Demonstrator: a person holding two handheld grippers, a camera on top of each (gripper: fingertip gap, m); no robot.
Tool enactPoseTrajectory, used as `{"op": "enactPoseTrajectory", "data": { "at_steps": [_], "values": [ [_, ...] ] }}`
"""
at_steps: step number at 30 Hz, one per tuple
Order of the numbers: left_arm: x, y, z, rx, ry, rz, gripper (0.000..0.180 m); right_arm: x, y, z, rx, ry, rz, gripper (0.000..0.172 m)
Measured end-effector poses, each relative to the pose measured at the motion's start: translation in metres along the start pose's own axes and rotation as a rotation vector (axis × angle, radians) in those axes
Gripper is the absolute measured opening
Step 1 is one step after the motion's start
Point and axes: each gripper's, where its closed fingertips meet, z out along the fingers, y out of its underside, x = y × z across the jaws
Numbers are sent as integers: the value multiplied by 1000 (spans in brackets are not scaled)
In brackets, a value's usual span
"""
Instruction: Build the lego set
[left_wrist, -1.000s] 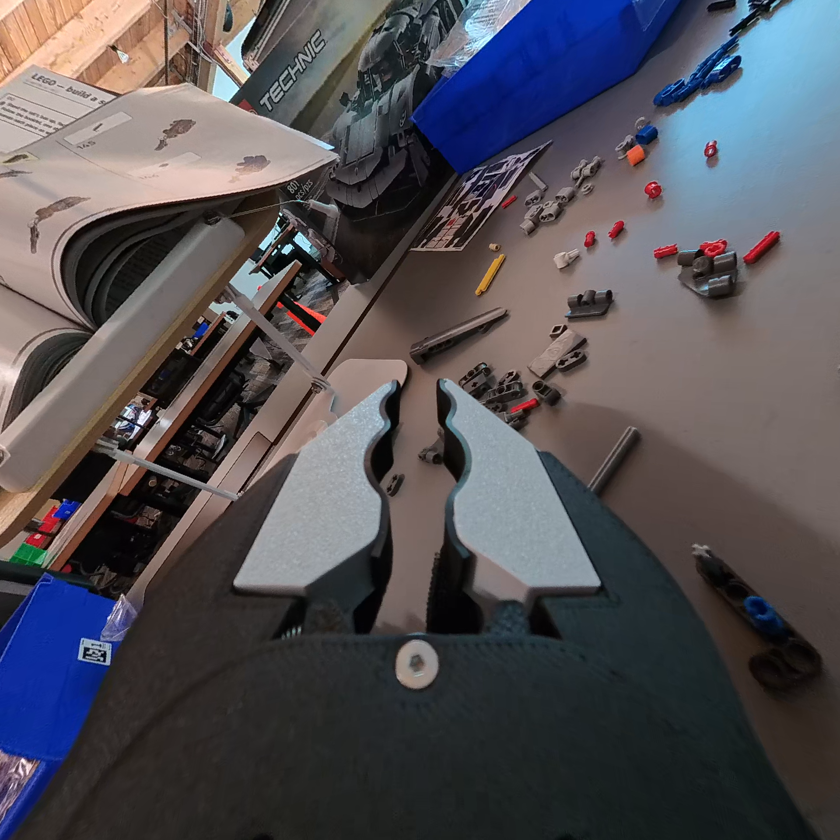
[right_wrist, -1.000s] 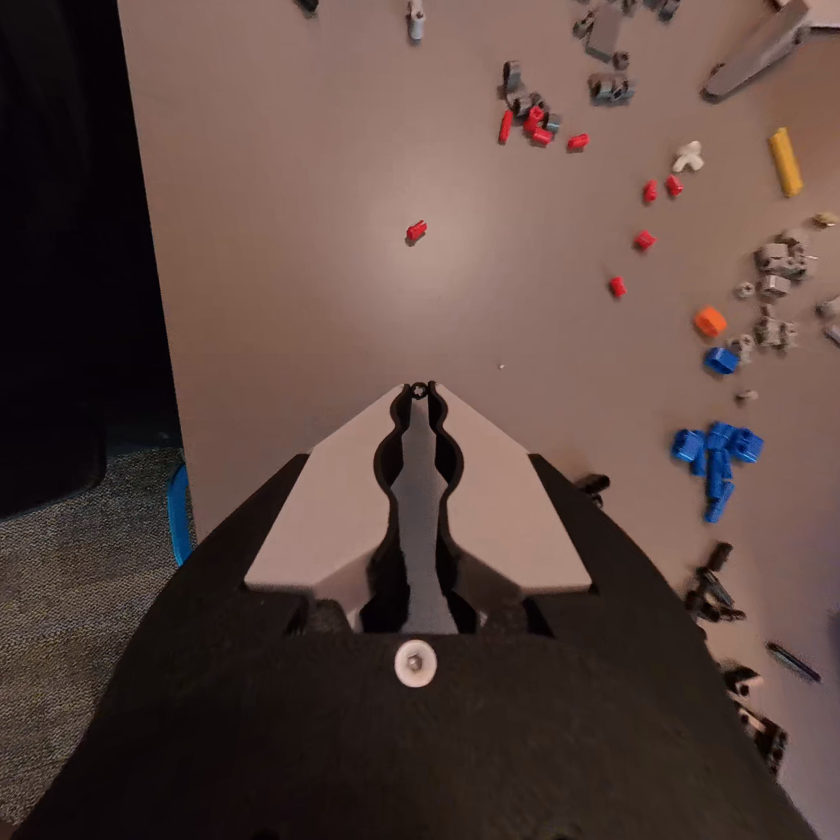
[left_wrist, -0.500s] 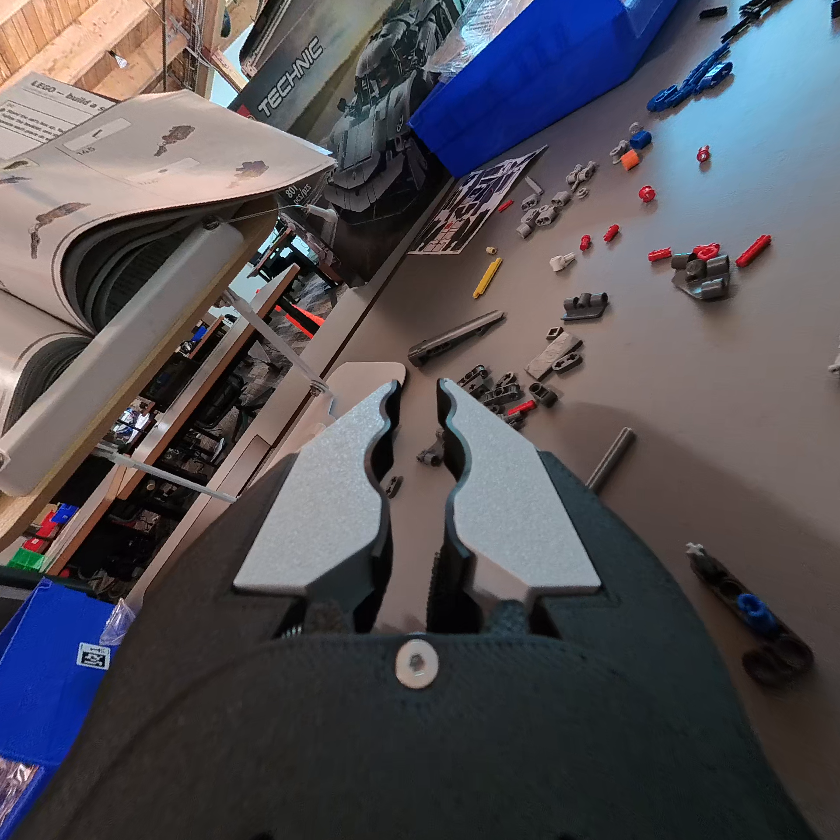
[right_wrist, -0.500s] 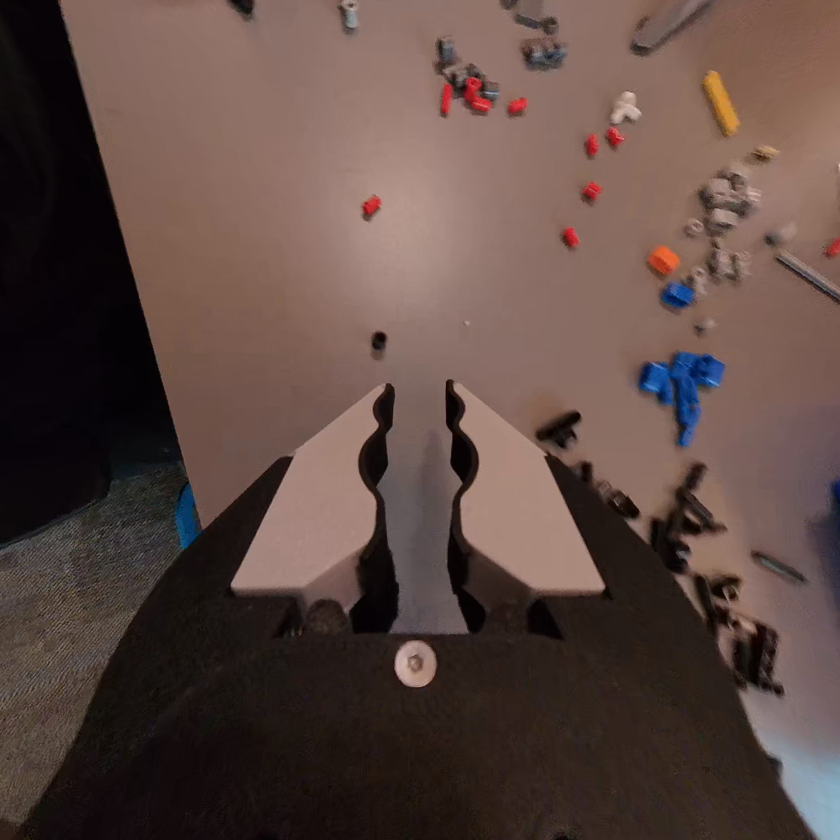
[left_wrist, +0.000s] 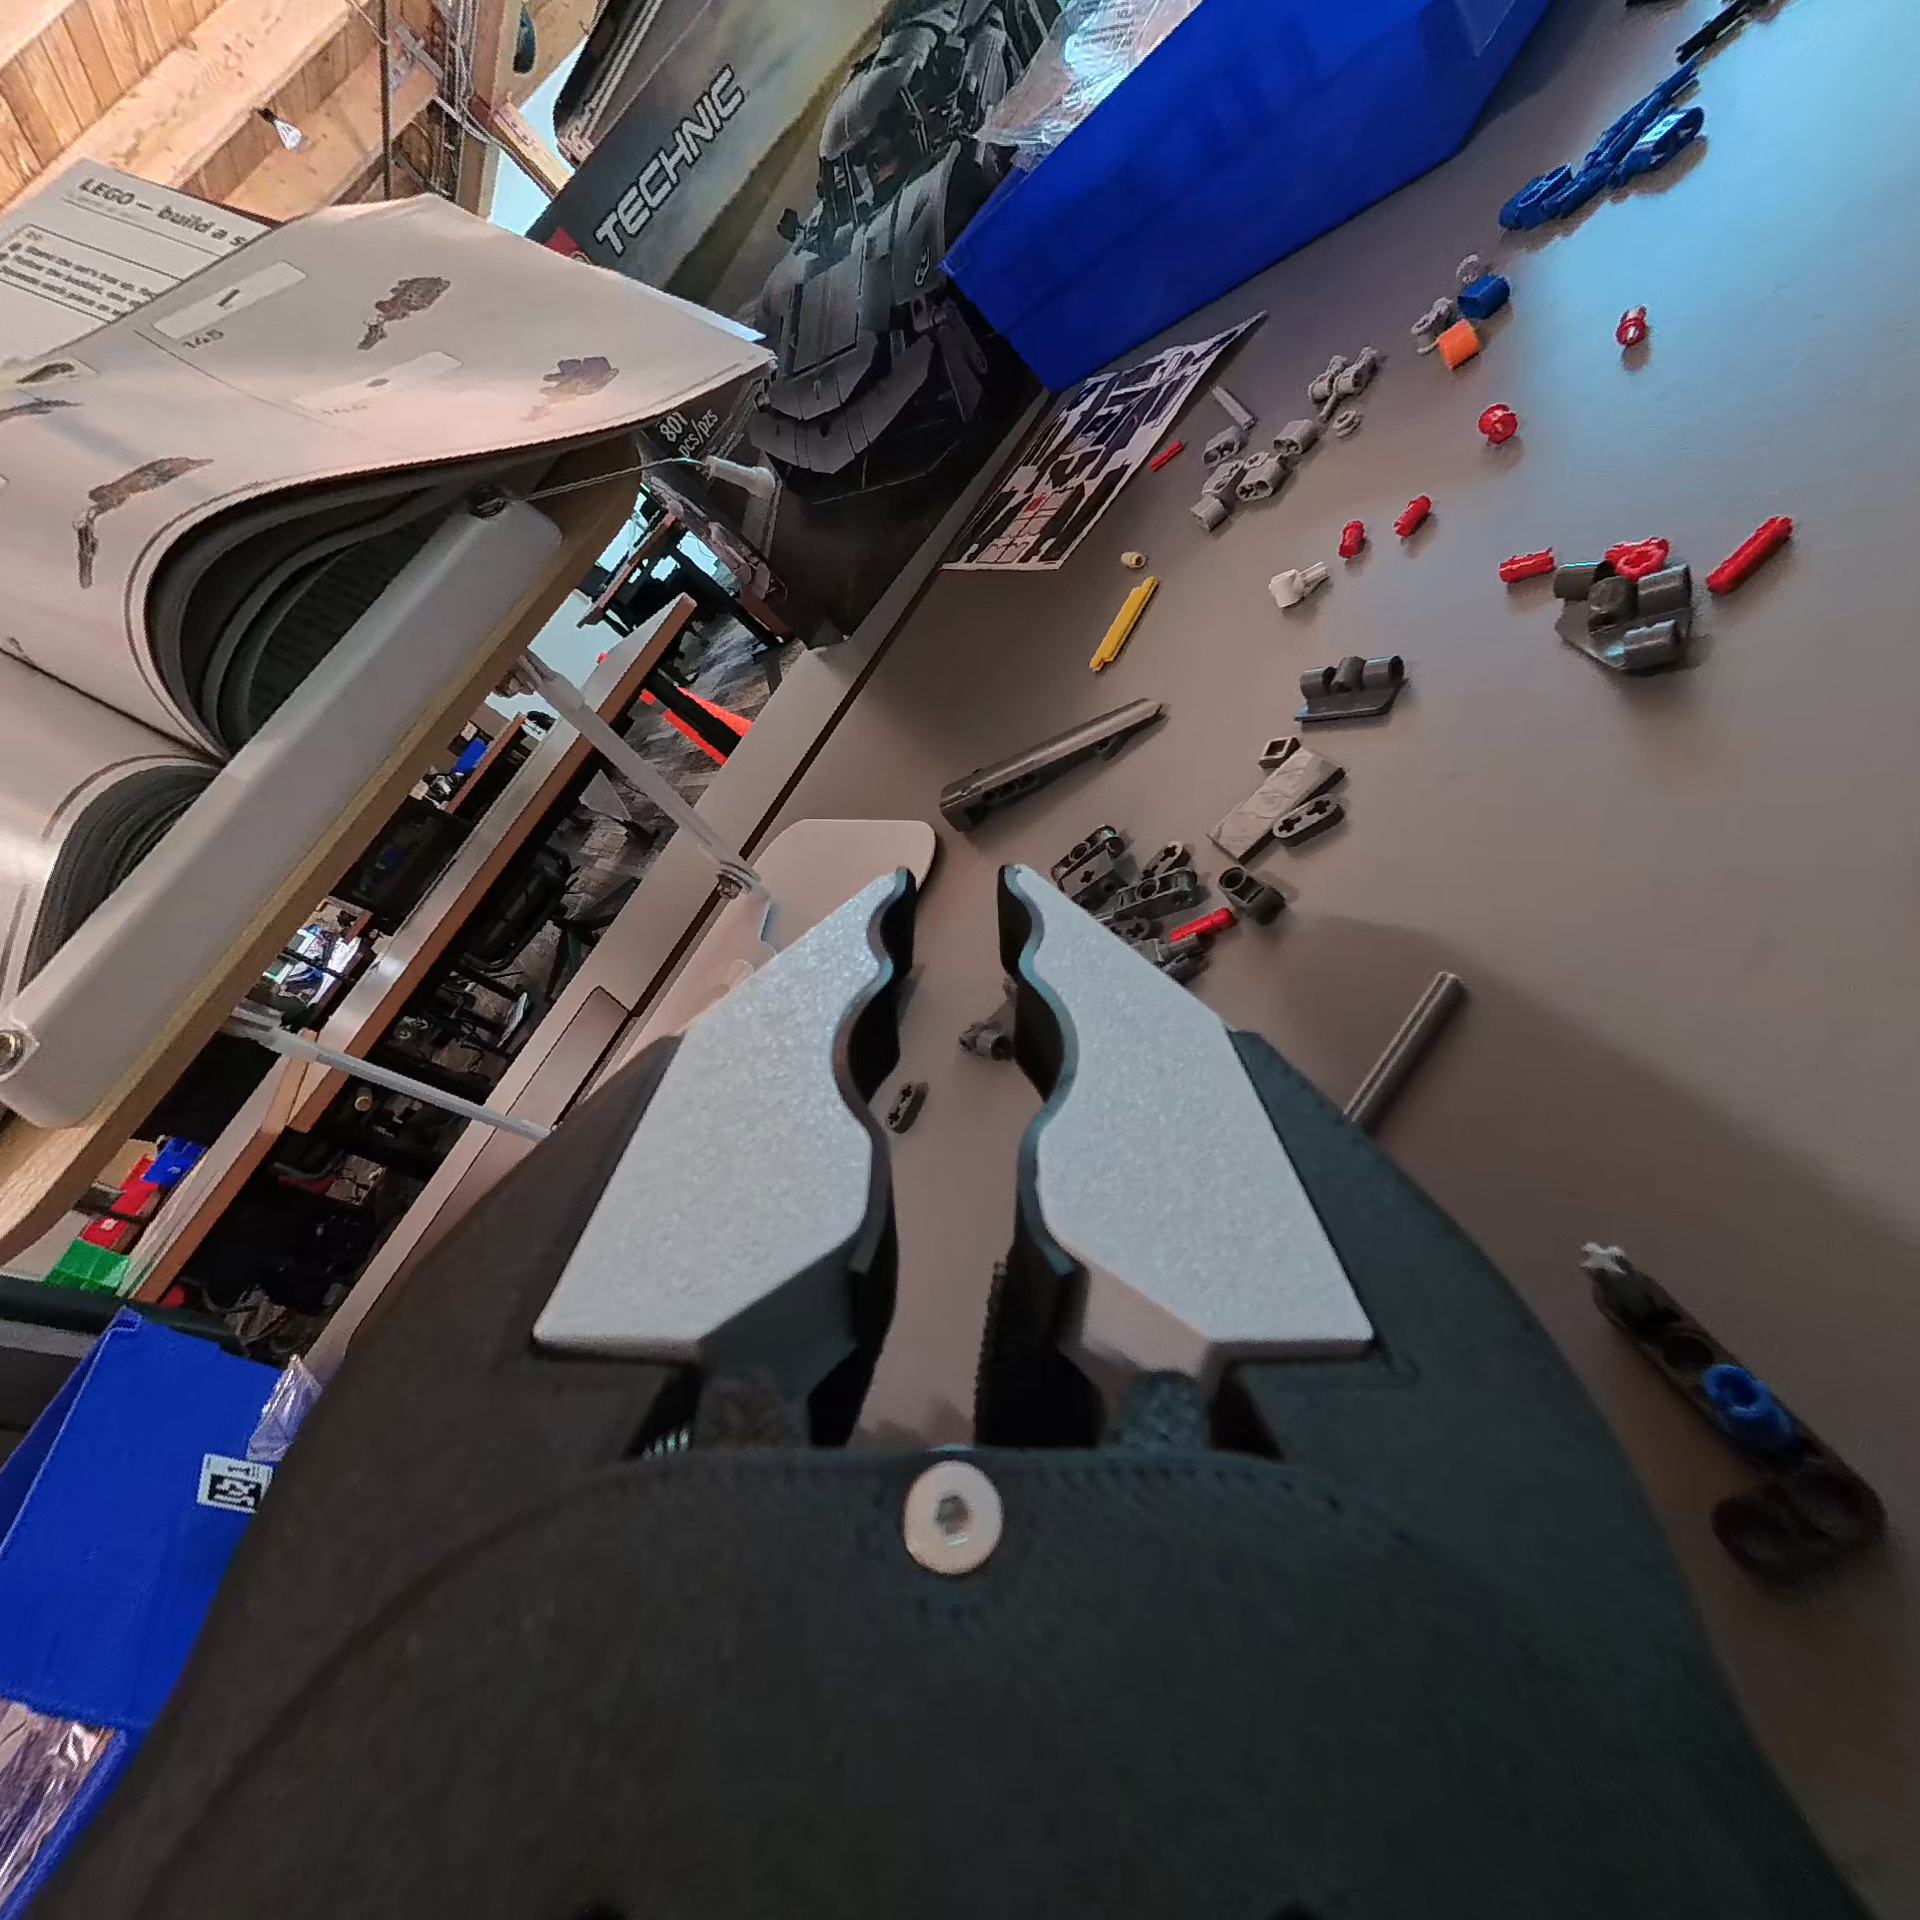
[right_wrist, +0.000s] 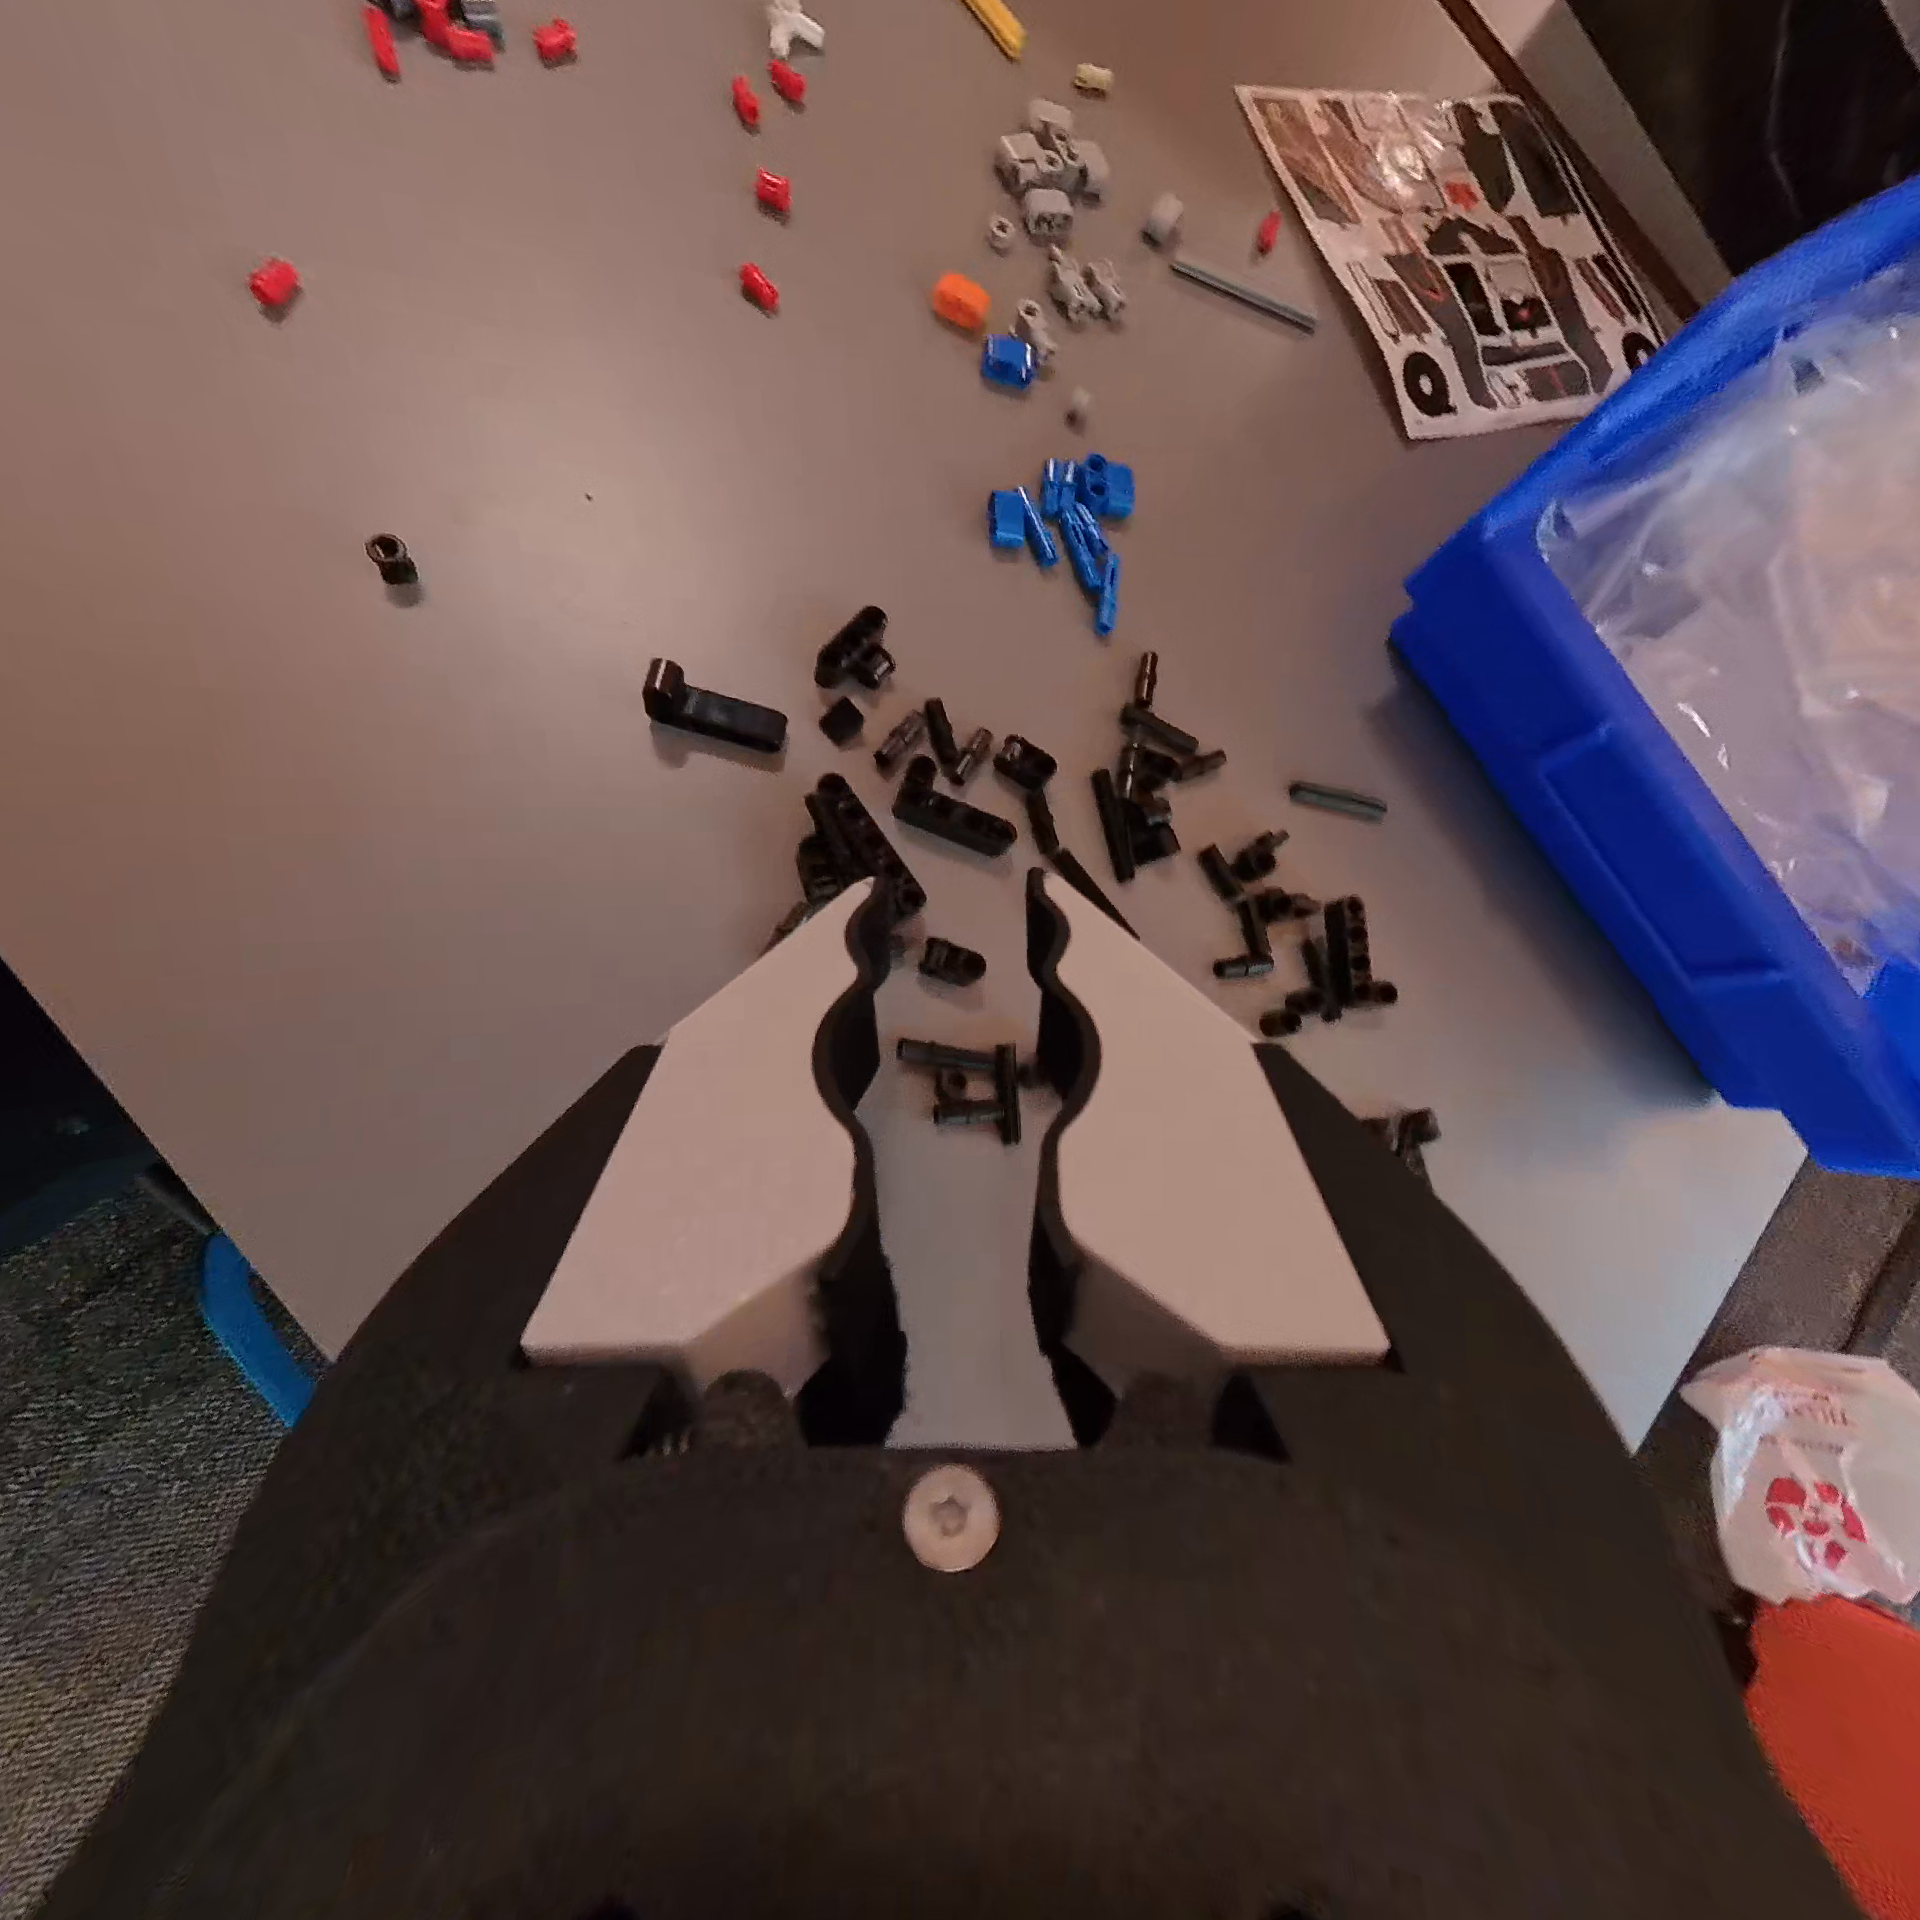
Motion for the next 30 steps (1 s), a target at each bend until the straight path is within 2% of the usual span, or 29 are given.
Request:
{"op": "enactPoseTrajectory", "data": {
  "at_steps": [6, 17, 30],
  "values": [
    [1, 1, 1, -5, -3, 9, 14, 8, 17, -10, 8, 63, 41, 24],
    [2, 2, 1, -11, -7, 33, 14, -10, 34, -8, 153, -48, 172, 22],
    [3, 1, 1, -11, -8, 48, 13, -14, 39, -2, 114, -50, 150, 22]
  ]
}}
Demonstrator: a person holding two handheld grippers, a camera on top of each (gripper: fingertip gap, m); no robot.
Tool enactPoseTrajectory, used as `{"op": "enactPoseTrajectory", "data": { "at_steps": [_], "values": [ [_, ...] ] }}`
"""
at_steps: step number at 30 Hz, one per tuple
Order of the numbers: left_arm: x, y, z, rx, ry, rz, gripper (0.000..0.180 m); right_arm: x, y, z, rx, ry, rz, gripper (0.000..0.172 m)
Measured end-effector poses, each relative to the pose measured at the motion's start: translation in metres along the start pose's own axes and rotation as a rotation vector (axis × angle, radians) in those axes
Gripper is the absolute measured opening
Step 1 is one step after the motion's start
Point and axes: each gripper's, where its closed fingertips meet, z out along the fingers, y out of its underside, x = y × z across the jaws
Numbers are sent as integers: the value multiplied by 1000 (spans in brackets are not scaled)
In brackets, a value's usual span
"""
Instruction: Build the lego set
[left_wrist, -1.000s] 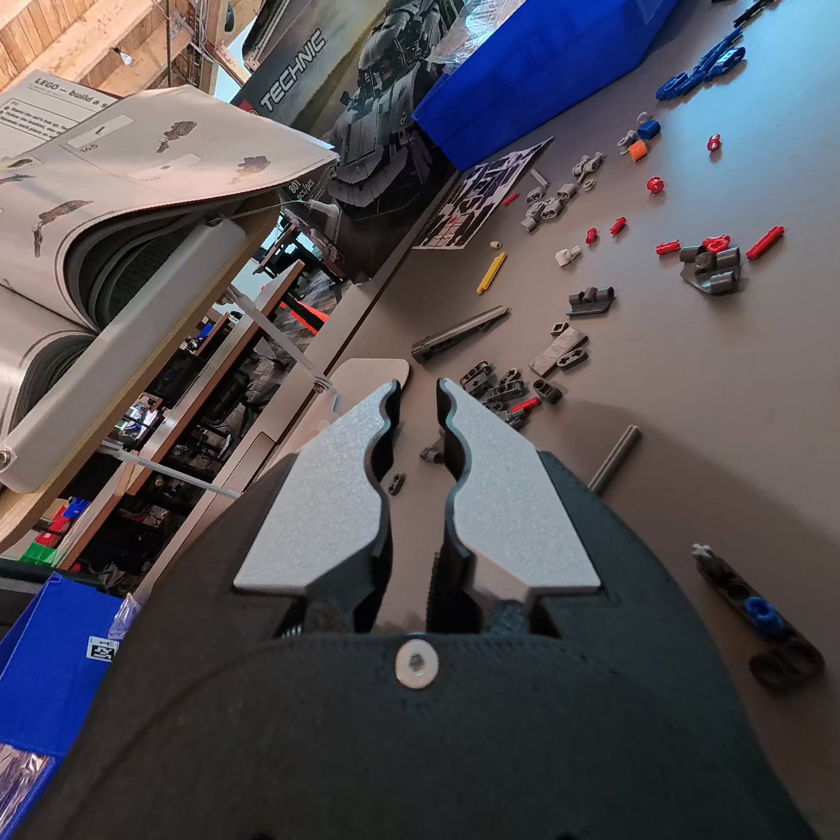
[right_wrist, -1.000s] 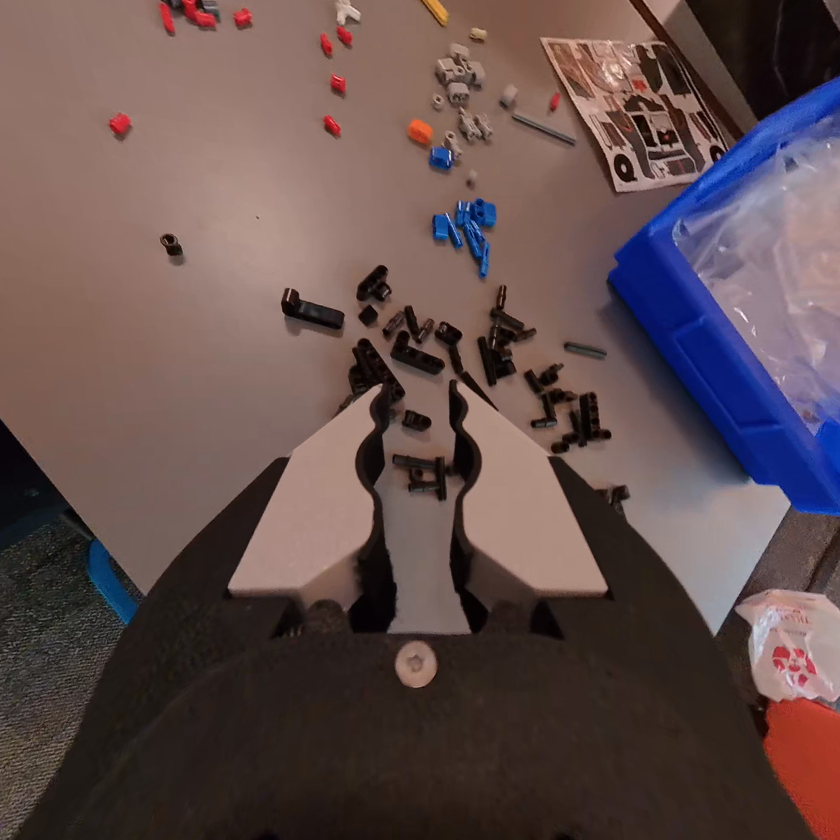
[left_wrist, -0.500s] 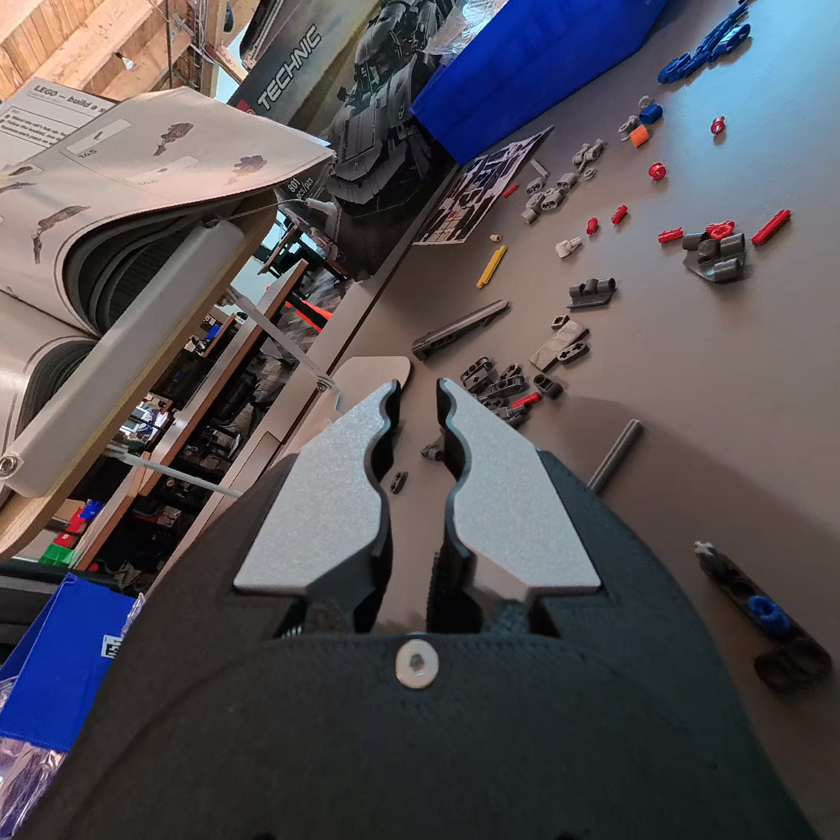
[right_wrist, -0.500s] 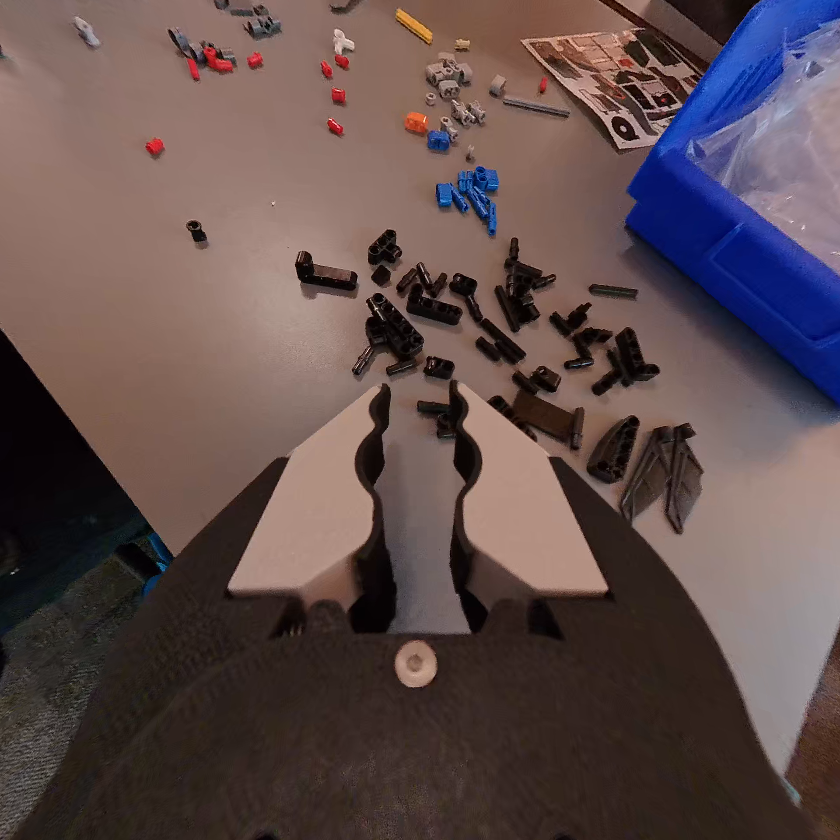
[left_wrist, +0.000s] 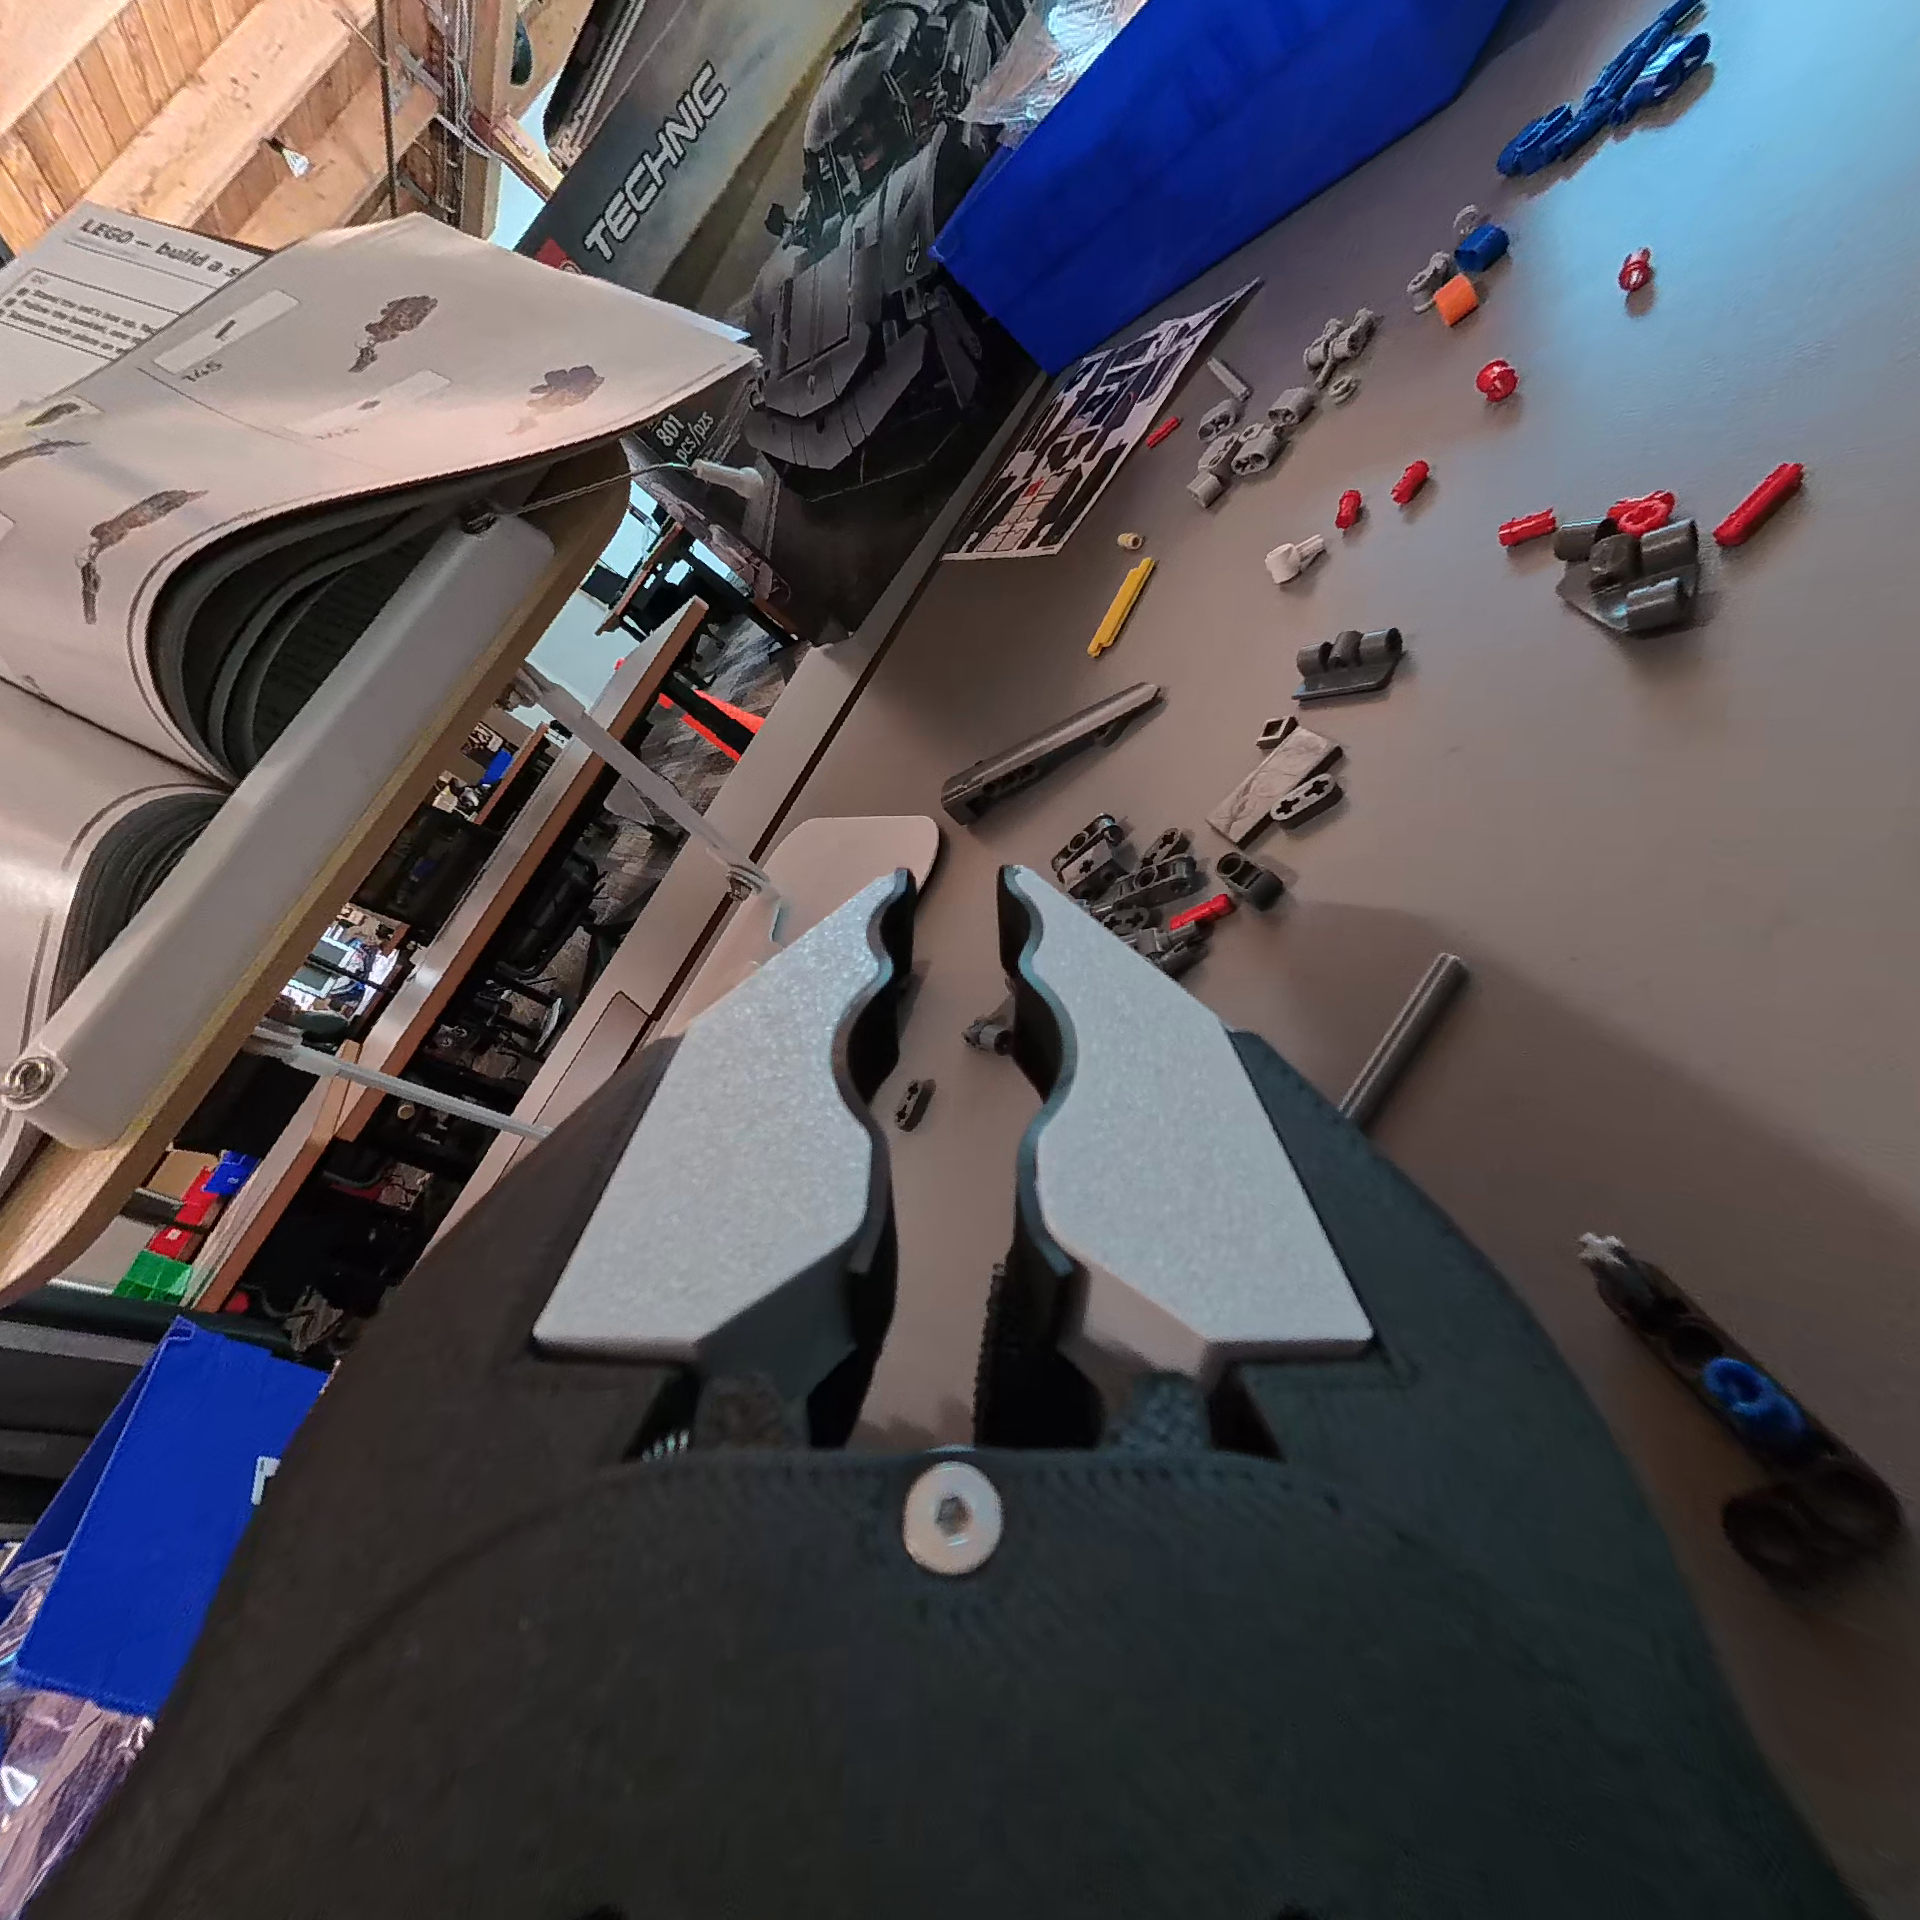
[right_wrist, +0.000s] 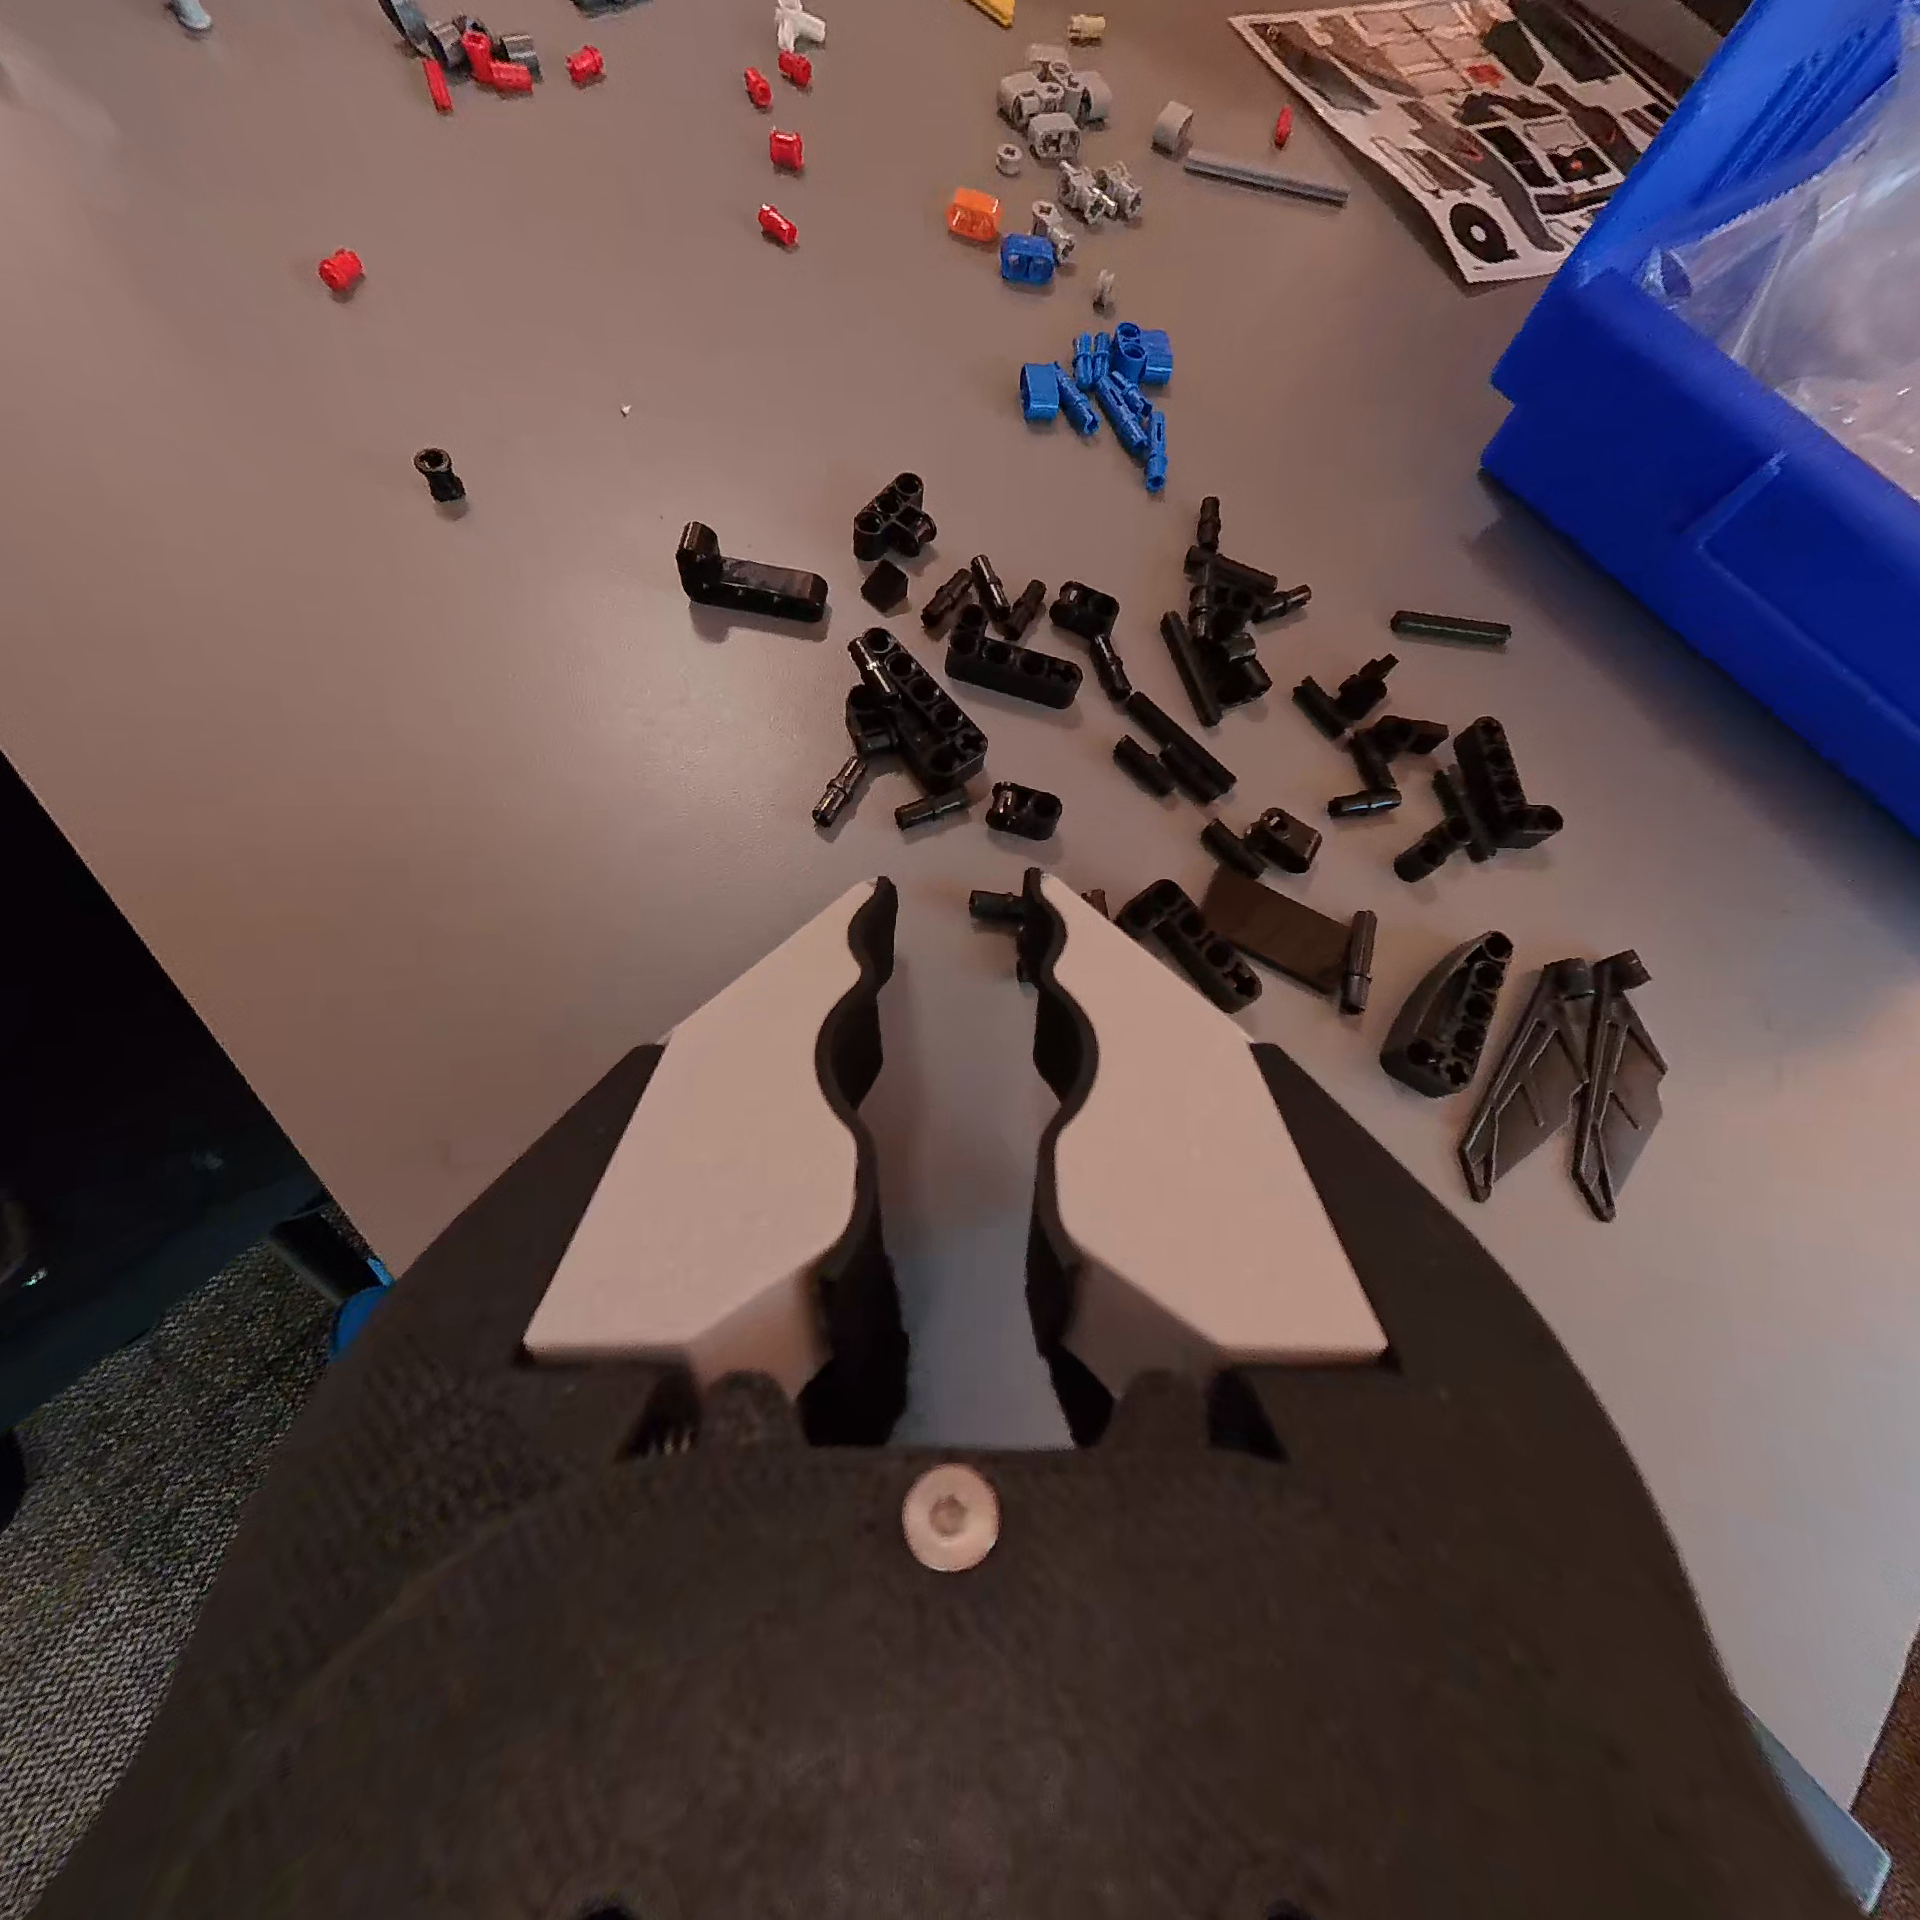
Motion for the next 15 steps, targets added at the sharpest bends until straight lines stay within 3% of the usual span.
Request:
{"op": "enactPoseTrajectory", "data": {
  "at_steps": [15],
  "values": [
    [1, -3, -1, 11, 5, 1, 13, 1, 2, 2, -19, -2, 14, 21]
  ]
}}
